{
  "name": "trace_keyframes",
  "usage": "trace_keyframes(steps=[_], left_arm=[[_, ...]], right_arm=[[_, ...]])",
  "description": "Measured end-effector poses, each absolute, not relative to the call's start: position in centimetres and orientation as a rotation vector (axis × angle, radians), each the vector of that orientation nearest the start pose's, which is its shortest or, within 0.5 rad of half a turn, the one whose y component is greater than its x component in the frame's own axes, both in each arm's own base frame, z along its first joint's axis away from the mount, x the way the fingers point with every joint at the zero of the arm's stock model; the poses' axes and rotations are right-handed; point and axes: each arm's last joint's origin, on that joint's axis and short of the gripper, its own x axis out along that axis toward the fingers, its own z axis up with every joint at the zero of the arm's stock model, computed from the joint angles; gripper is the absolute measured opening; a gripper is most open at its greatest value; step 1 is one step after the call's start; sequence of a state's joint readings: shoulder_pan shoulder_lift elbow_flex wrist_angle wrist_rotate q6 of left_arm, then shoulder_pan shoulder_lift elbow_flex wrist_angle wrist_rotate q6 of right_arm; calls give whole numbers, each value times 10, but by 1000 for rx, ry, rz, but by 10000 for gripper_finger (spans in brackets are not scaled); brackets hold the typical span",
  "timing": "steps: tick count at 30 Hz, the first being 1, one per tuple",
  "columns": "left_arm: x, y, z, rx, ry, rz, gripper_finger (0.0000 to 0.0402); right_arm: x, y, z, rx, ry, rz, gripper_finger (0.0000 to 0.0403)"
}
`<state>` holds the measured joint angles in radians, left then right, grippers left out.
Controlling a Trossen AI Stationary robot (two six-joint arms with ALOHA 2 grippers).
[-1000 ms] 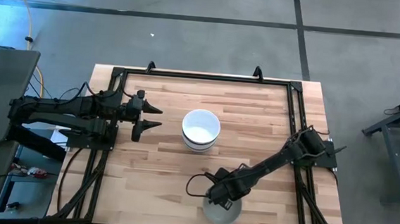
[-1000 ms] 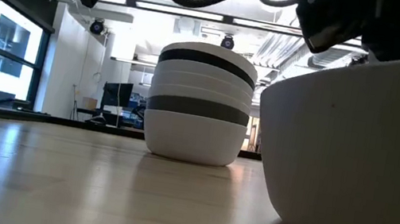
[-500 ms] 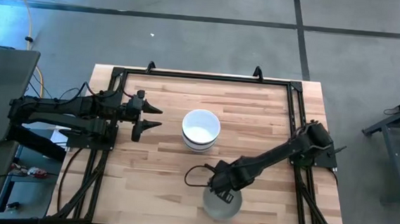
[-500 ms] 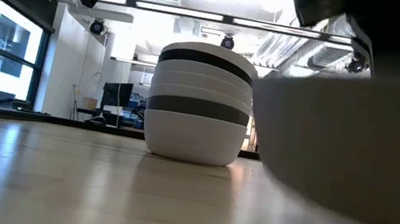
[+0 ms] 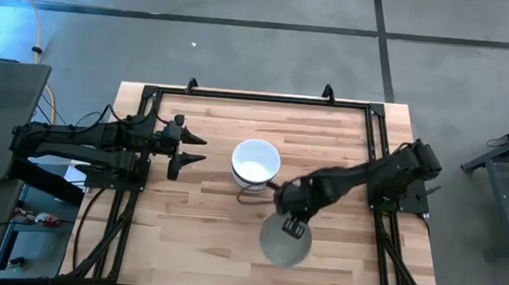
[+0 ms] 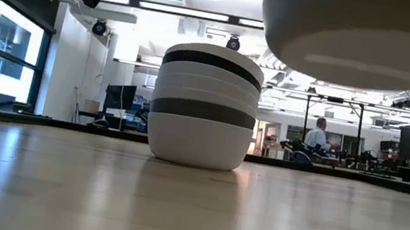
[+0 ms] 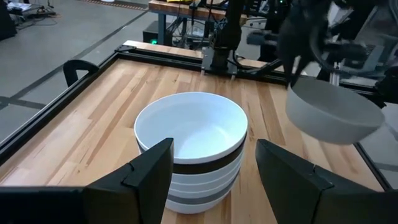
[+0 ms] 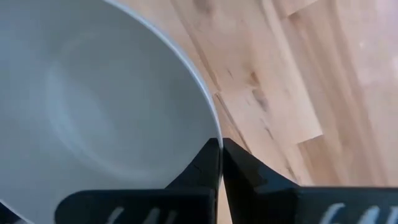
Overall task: Nest bowls inside each other
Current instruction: Stack the light gray bowl on top of the white bowl
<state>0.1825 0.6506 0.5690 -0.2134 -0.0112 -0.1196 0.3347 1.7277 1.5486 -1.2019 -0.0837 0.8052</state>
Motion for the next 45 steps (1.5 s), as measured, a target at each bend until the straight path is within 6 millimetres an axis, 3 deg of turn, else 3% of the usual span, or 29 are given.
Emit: trace_keyframes(steps=[15,22,27,45], left_arm=[[149,28,275,-163,281,213,216],[149,28,275,-170,280,214,216],[149,28,275,-162,280,213,216],[148,28,270,-156,335,216,216]], right_arm=[[281,12,345,574,1428,-242,0],[272,-34,394,584,1291,-273,0],[278,-57,414,580,1195,-275,0],[344,-108,381,554,1244,-206,0]])
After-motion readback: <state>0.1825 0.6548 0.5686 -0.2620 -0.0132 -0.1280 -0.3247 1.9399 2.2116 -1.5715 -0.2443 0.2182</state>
